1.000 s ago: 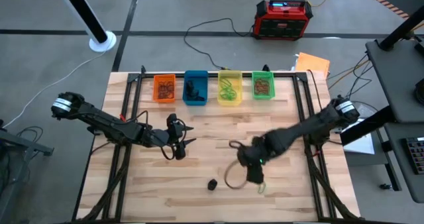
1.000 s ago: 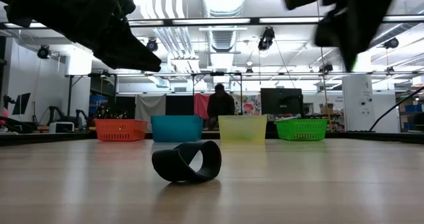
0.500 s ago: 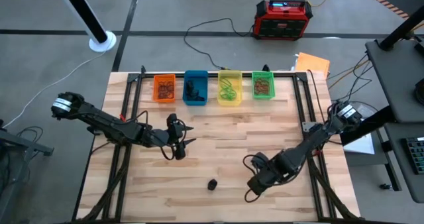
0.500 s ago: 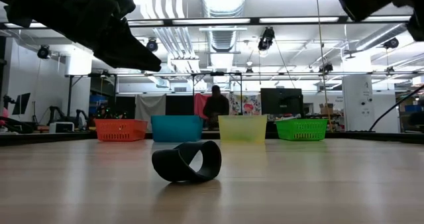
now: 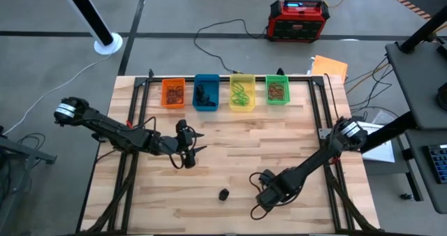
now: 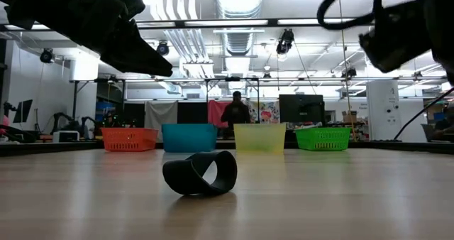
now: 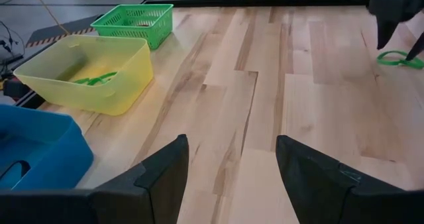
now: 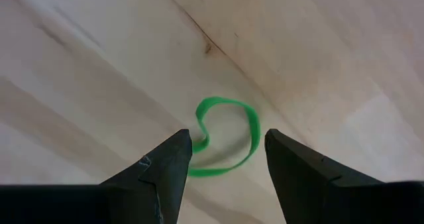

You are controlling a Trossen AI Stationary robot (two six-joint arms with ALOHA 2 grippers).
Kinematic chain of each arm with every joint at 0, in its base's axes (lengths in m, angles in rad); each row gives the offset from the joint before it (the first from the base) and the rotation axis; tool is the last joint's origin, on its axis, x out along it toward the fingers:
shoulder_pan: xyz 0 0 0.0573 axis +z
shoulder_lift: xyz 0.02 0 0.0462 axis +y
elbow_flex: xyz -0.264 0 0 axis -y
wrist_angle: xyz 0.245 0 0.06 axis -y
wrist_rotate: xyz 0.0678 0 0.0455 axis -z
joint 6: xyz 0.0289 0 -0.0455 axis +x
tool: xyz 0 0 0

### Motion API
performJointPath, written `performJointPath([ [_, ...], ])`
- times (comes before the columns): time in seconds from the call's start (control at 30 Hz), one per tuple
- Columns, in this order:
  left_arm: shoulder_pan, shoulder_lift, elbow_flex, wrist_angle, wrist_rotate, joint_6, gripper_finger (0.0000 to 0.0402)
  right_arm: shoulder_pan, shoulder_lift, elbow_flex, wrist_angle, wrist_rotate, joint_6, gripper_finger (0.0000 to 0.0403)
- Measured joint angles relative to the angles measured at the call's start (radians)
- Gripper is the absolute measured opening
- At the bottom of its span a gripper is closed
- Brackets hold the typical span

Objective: Sort rubber bands into baskets
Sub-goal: Put the green rubber band into the yellow bin

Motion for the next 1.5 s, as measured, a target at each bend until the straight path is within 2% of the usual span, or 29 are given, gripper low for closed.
performJointPath([
  [0.27,0.0,0.0,-0.004,0.0,0.0,0.007,0.021,0.005,0.059,0.0,0.01,-0.016,-0.004,0.0186],
  [0.37,0.0,0.0,-0.006,0.0,0.0,0.007,0.021,0.004,0.066,0.001,0.012,-0.017,-0.006,0.0171],
  [0.47,0.0,0.0,-0.007,0.0,0.0,0.007,0.021,0.004,0.066,0.001,0.028,-0.025,-0.027,0.0135],
  [0.7,0.0,0.0,-0.013,0.0,-0.002,0.006,0.021,0.003,0.066,0.0,0.066,-0.026,-0.118,0.0019],
  [1.03,0.0,0.0,-0.013,0.001,-0.002,-0.035,0.021,-0.05,0.005,-0.002,0.059,-0.02,-0.271,0.0013],
  [1.17,0.0,0.0,-0.013,0.002,-0.002,-0.054,0.021,-0.096,-0.044,-0.002,0.055,0.091,-0.379,0.0013],
  [1.27,0.0,0.0,-0.013,0.013,-0.002,-0.057,0.021,-0.163,-0.079,0.0,0.061,0.224,-0.51,0.0013],
  [1.4,0.0,0.0,-0.013,0.031,-0.002,-0.057,0.021,-0.283,-0.101,0.0,0.086,0.443,-0.727,0.0012],
  [1.5,0.0,0.0,-0.013,0.043,-0.002,-0.057,0.021,-0.401,-0.109,0.0,0.17,0.653,-0.915,0.0012],
])
